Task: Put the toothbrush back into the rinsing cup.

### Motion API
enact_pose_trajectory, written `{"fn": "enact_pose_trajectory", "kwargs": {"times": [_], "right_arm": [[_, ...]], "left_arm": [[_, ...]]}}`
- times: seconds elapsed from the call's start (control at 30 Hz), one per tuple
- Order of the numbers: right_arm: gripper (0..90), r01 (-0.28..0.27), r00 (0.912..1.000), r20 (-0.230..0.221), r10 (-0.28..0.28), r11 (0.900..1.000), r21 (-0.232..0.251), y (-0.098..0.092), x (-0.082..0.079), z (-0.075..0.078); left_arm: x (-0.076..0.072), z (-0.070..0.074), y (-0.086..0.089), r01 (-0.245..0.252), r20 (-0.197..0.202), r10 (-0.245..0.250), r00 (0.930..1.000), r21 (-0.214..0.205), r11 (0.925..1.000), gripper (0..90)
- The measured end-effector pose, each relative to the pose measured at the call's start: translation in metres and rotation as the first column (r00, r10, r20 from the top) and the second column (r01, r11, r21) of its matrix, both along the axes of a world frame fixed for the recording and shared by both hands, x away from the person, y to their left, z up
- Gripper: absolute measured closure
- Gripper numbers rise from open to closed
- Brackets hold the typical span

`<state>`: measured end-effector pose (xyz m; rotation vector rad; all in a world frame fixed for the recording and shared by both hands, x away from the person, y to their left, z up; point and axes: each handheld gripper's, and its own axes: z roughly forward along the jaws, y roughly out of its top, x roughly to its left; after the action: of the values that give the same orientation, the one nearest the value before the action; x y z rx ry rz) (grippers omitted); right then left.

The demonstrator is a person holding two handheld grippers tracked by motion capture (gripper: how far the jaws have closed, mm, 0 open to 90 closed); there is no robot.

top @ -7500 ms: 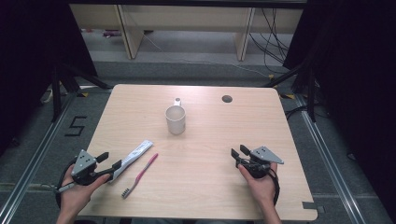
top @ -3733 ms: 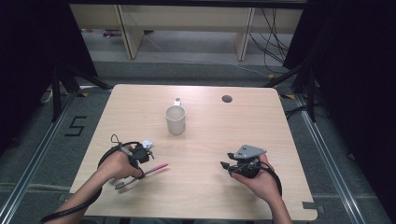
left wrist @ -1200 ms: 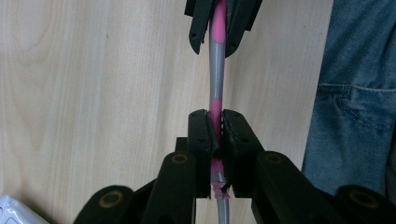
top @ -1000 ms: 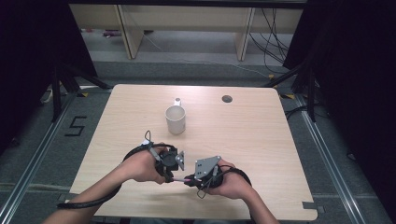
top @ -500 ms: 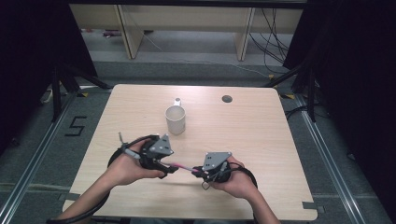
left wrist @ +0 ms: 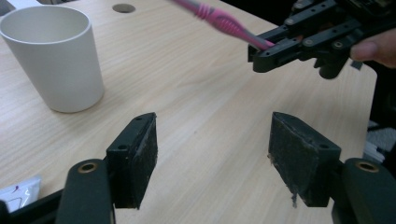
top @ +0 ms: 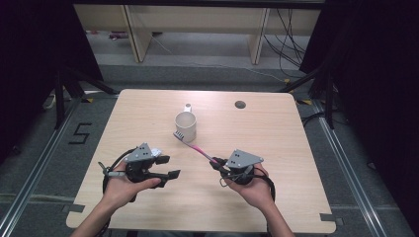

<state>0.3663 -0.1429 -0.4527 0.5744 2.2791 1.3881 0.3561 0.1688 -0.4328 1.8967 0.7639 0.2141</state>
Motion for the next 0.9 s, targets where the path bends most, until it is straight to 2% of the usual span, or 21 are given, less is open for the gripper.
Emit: {"fn": "enact_pose_trajectory", "kwargs": {"times": [0.03,0.07,0.1,0.13,0.2,0.23,0.3,0.37,0.43,0.47,0.5,0.53,0.57,0.6,0.63,0.67,0.7,0.8,0.83,0.87,0.9], "right_arm": [[81.4,0.006,1.0,-0.002,-0.006,0.9999,0.014,-0.001,0.0,0.001],[81.4,0.006,1.0,-0.002,-0.006,0.9999,0.014,-0.001,0.0,0.001],[81.4,0.026,0.9995,0.015,-0.027,0.9983,0.053,-0.001,0.0,0.003],[81.3,0.024,0.9996,0.014,-0.025,0.998,0.058,-0.002,-0.001,0.004],[81.3,0.034,0.9991,0.025,-0.036,0.9956,0.088,-0.001,-0.001,0.005],[81.3,0.037,0.9987,0.032,-0.04,0.9949,0.094,0.0,-0.001,0.005],[81.4,0.037,0.9987,0.03,-0.04,0.9944,0.099,0.0,-0.001,0.006],[81.3,0.044,0.9986,0.023,-0.048,0.9921,0.117,0.002,-0.003,0.007],[81.3,0.031,0.998,0.051,-0.038,0.9917,0.125,0.003,-0.002,0.009],[81.3,0.031,0.998,0.051,-0.038,0.9917,0.125,0.003,-0.002,0.009],[81.3,0.037,0.9984,0.039,-0.042,0.9905,0.133,0.005,-0.003,0.01],[81.3,0.037,0.9984,0.039,-0.042,0.9905,0.133,0.005,-0.003,0.01],[81.3,0.026,0.9984,0.046,-0.032,0.9905,0.135,0.006,-0.002,0.01],[81.3,0.028,0.9982,0.048,-0.035,0.9898,0.14,0.006,-0.002,0.01],[81.3,0.024,0.9985,0.045,-0.031,0.9892,0.145,0.007,-0.002,0.011],[81.3,0.024,0.9985,0.045,-0.031,0.9892,0.145,0.007,-0.002,0.011],[81.3,0.026,0.9983,0.047,-0.033,0.9887,0.147,0.008,-0.003,0.011],[81.3,0.026,0.9979,0.055,-0.035,0.9881,0.152,0.009,-0.003,0.012],[81.3,0.028,0.9972,0.065,-0.038,0.9874,0.156,0.009,-0.003,0.012],[81.3,0.028,0.9973,0.063,-0.038,0.9864,0.162,0.01,-0.003,0.011],[81.3,0.026,0.9978,0.056,-0.035,0.9859,0.165,0.01,-0.003,0.011]], "left_arm": [[0.001,0.0,0.0,-0.012,-0.006,0.012,0.9999,-0.021,0.9997,32.3],[0.001,0.0,0.0,-0.012,-0.006,0.012,0.9999,-0.021,0.9997,32.3],[0.004,-0.001,-0.002,-0.023,-0.017,0.022,0.9996,-0.077,0.9968,32.4],[0.006,-0.001,-0.003,-0.031,-0.018,0.029,0.9994,-0.11,0.9934,32.6],[0.007,-0.001,-0.005,-0.03,-0.014,0.029,0.9995,-0.129,0.9912,33.4],[0.01,0.002,-0.008,-0.026,-0.005,0.026,0.9997,-0.167,0.9857,34.0],[0.011,0.004,-0.012,-0.017,0.002,0.018,0.9998,-0.176,0.9843,34.2],[0.015,0.008,-0.018,0.002,0.034,0.003,0.9994,-0.173,0.9849,34.6],[0.021,0.012,-0.024,0.014,0.03,-0.008,0.9995,-0.204,0.9789,35.3],[0.021,0.012,-0.024,0.014,0.03,-0.008,0.9995,-0.204,0.9789,35.7],[0.025,0.015,-0.028,0.021,0.031,-0.014,0.9994,-0.228,0.9734,35.9],[0.025,0.015,-0.028,0.021,0.031,-0.014,0.9994,-0.228,0.9734,36.2],[0.028,0.018,-0.032,0.024,0.032,-0.016,0.9994,-0.261,0.9649,37.0],[0.028,0.018,-0.032,0.024,0.032,-0.016,0.9994,-0.261,0.9649,37.6],[0.031,0.02,-0.034,0.027,0.029,-0.02,0.9994,-0.29,0.9566,38.4],[0.031,0.02,-0.034,0.027,0.029,-0.02,0.9994,-0.29,0.9566,39.5],[0.033,0.021,-0.036,0.034,0.038,-0.024,0.999,-0.312,0.9493,41.4],[0.034,0.023,-0.037,0.042,0.043,-0.029,0.9987,-0.347,0.9371,47.4],[0.034,0.023,-0.037,0.042,0.043,-0.029,0.9987,-0.347,0.9371,48.9],[0.035,0.023,-0.038,0.045,0.032,-0.035,0.9989,-0.372,0.9271,50.3],[0.035,0.024,-0.039,0.042,0.029,-0.034,0.999,-0.381,0.9235,51.5]]}}
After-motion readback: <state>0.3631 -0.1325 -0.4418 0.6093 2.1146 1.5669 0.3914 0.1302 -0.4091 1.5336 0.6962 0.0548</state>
